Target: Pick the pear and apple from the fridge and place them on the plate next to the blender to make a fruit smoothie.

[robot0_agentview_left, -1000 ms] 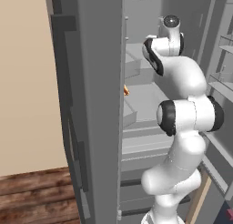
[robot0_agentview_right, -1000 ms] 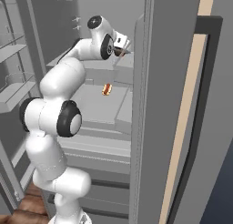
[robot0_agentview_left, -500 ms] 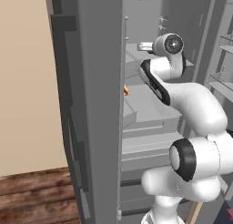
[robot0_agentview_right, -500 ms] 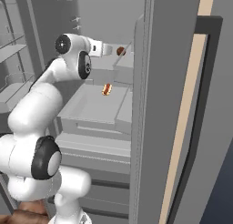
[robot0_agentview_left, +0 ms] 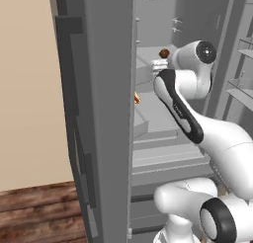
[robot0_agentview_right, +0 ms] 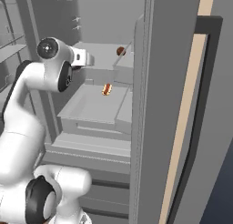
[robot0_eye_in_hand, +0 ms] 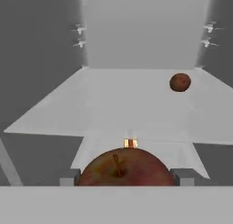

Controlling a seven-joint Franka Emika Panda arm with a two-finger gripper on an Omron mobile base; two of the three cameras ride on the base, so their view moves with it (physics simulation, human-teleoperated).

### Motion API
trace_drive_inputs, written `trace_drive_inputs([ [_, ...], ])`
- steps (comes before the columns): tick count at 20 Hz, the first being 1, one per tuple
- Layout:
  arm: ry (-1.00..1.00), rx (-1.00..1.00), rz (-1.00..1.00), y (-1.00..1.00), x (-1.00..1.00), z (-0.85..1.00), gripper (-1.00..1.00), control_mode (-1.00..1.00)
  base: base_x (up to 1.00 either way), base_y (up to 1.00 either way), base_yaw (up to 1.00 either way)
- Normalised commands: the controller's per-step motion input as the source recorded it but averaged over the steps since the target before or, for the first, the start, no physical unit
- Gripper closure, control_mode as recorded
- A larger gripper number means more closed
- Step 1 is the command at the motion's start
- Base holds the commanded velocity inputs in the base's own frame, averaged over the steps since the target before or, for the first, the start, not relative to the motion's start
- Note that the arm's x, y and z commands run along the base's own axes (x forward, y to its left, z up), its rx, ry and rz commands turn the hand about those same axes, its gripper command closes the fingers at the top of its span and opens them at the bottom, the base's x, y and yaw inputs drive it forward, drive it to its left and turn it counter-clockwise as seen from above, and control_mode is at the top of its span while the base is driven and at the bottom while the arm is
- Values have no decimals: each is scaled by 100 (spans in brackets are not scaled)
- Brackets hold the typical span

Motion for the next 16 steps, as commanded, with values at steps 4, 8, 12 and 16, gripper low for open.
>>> trace_drive_inputs([
  [4,35,0,4,23,-100,-100,100,-100,0,0,0],
  [8,30,-9,-1,1,-100,-95,100,-100,0,0,0],
  [12,2,-3,-1,0,-26,-21,100,-100,0,0,0],
  [16,0,0,0,0,-26,0,100,-100,0,0,0],
])
